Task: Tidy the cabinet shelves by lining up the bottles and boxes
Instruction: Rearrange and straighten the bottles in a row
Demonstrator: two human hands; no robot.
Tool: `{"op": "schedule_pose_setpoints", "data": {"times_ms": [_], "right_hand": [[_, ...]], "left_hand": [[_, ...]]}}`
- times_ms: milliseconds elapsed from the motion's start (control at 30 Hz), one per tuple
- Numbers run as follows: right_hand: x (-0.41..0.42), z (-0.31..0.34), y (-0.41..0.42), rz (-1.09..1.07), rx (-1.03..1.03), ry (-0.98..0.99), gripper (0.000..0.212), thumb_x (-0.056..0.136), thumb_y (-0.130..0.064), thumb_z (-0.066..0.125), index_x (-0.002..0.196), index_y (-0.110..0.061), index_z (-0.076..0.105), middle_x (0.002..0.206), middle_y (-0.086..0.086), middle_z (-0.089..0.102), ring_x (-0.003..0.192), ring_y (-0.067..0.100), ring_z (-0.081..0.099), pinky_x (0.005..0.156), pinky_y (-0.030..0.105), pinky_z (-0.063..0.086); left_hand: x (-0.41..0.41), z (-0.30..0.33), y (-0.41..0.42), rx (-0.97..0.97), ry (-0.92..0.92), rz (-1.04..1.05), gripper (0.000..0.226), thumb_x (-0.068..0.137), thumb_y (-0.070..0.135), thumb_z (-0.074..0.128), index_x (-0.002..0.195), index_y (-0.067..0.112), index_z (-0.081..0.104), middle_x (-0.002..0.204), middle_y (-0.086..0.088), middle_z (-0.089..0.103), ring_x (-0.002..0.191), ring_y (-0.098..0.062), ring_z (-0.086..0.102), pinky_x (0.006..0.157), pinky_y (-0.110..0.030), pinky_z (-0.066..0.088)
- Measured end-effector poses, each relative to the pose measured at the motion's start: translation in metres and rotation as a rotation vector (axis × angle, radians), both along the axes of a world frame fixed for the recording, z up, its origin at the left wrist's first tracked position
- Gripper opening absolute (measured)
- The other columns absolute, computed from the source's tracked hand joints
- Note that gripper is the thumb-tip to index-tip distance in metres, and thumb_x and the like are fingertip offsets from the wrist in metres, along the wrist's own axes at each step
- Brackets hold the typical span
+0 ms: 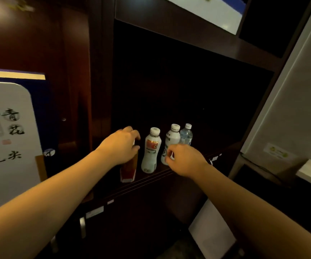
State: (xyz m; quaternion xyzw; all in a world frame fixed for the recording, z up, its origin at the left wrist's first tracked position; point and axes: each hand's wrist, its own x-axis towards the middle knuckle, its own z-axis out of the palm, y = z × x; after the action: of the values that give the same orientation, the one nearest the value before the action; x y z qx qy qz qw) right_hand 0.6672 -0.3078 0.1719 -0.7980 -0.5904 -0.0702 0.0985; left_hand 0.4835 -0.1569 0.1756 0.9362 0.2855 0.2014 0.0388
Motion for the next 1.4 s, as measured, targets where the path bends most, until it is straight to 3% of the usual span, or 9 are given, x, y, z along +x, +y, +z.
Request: {"op": "schedule_pose_setpoints", "data": {"times_ms": [133, 267, 433, 567, 767, 900, 1100, 1267, 1400], "right_hand": [[0.021, 0.018, 0.043, 0.07, 0.016, 0.044, 0.028, 0.096, -0.029, 0.054, 0.121, -0.019, 0.062, 0.11, 0.003, 0.061, 0.096, 0.022, 0.062, 0.077, 0.038, 0.053], [0.036, 0.031, 0.084, 0.129, 0.001, -0.001, 0.038, 0.096, -0.02, 0.054, 0.133, -0.021, 0.055, 0.127, 0.005, 0.05, 0.106, 0.027, 0.058, 0.076, 0.036, 0.051], [0.052, 0.046, 0.124, 0.227, -0.128, -0.039, 0.052, 0.095, -0.012, 0.056, 0.143, -0.03, 0.05, 0.144, 0.002, 0.042, 0.121, 0.027, 0.052, 0.092, 0.037, 0.051], [0.064, 0.05, 0.14, 0.318, -0.245, -0.05, 0.041, 0.097, -0.015, 0.056, 0.137, -0.027, 0.058, 0.137, 0.004, 0.055, 0.115, 0.023, 0.056, 0.092, 0.032, 0.048], [0.082, 0.05, 0.152, 0.467, -0.278, -0.032, 0.037, 0.098, -0.014, 0.057, 0.134, -0.022, 0.061, 0.138, 0.004, 0.057, 0.118, 0.022, 0.056, 0.087, 0.025, 0.043], [0.092, 0.047, 0.155, 0.525, -0.236, -0.005, 0.037, 0.096, -0.014, 0.06, 0.132, -0.023, 0.063, 0.133, 0.003, 0.06, 0.1, 0.013, 0.054, 0.081, 0.023, 0.039], [0.095, 0.039, 0.158, 0.555, -0.151, -0.046, 0.038, 0.095, -0.009, 0.062, 0.131, -0.021, 0.064, 0.129, 0.004, 0.062, 0.102, 0.018, 0.058, 0.081, 0.026, 0.044], [0.094, 0.039, 0.159, 0.591, -0.14, -0.066, 0.038, 0.092, -0.018, 0.069, 0.13, -0.018, 0.065, 0.126, 0.005, 0.064, 0.107, 0.022, 0.06, 0.091, 0.033, 0.051], [0.085, 0.041, 0.161, 0.585, -0.154, -0.139, 0.034, 0.09, -0.025, 0.071, 0.123, -0.015, 0.068, 0.115, 0.007, 0.067, 0.1, 0.024, 0.063, 0.089, 0.038, 0.054]], "left_hand": [[0.027, 0.015, 0.022, 0.015, 0.16, -0.007, 0.041, 0.097, 0.019, 0.056, 0.137, 0.025, 0.053, 0.138, 0.001, 0.045, 0.123, -0.024, 0.047, 0.098, -0.036, 0.046], [0.048, 0.026, 0.033, 0.03, 0.333, 0.031, 0.044, 0.094, 0.01, 0.057, 0.134, 0.028, 0.057, 0.136, 0.003, 0.047, 0.118, -0.022, 0.05, 0.093, -0.035, 0.048], [0.052, 0.039, 0.048, -0.127, 0.4, 0.075, 0.045, 0.09, 0.013, 0.067, 0.133, 0.024, 0.06, 0.128, 0.001, 0.058, 0.111, -0.018, 0.057, 0.083, -0.028, 0.049], [0.049, 0.036, 0.051, -0.213, 0.384, 0.119, 0.035, 0.094, 0.009, 0.062, 0.127, 0.021, 0.066, 0.129, 0.001, 0.062, 0.111, -0.016, 0.058, 0.087, -0.026, 0.048], [0.049, 0.028, 0.047, -0.199, 0.381, 0.214, 0.038, 0.091, 0.012, 0.069, 0.127, 0.023, 0.066, 0.13, 0.005, 0.062, 0.116, -0.013, 0.057, 0.087, -0.022, 0.041], [0.049, 0.021, 0.046, -0.196, 0.333, 0.29, 0.034, 0.091, 0.015, 0.068, 0.122, 0.028, 0.068, 0.128, 0.007, 0.064, 0.114, -0.01, 0.057, 0.089, -0.022, 0.041], [0.054, 0.015, 0.047, -0.167, 0.303, 0.382, 0.033, 0.092, 0.019, 0.068, 0.124, 0.027, 0.068, 0.128, 0.007, 0.064, 0.115, -0.011, 0.057, 0.082, -0.02, 0.036], [0.062, 0.008, 0.048, -0.111, 0.286, 0.456, 0.035, 0.092, 0.024, 0.068, 0.127, 0.024, 0.065, 0.128, 0.003, 0.063, 0.116, -0.015, 0.057, 0.084, -0.023, 0.037], [0.067, 0.005, 0.048, -0.088, 0.267, 0.503, 0.035, 0.091, 0.029, 0.069, 0.125, 0.022, 0.066, 0.123, 0.001, 0.066, 0.112, -0.017, 0.06, 0.084, -0.026, 0.042]]}}
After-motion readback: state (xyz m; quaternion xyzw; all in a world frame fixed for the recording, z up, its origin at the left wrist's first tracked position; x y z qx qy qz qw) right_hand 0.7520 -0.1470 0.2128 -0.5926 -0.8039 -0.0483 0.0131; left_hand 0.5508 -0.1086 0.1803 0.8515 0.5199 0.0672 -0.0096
